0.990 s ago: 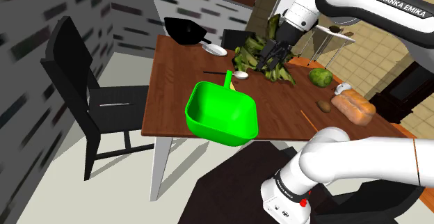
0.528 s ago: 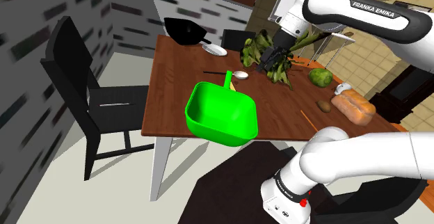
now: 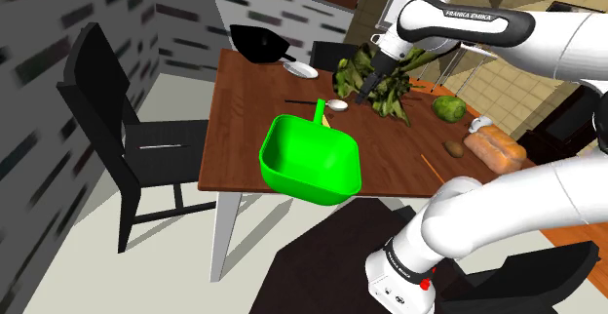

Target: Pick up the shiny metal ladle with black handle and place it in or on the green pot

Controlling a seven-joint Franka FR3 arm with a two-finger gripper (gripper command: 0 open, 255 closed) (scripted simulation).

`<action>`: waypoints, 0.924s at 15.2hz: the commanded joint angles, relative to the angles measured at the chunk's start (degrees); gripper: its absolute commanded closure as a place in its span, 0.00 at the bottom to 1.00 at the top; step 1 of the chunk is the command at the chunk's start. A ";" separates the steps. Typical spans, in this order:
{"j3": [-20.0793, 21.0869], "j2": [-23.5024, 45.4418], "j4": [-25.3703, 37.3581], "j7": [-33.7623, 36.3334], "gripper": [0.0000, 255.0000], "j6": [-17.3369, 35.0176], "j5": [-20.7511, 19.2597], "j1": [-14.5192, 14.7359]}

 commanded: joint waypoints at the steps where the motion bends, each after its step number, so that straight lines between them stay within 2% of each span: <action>1: -2.54 4.23 2.06 -5.54 0.00 1.65 0.34 0.94; 5: -7.06 13.58 7.32 -16.43 0.00 4.23 2.84 2.65; 9: -10.39 24.03 14.14 -27.68 0.00 5.50 7.44 3.52; 14: -11.27 37.84 24.87 -40.86 0.00 4.88 14.48 1.66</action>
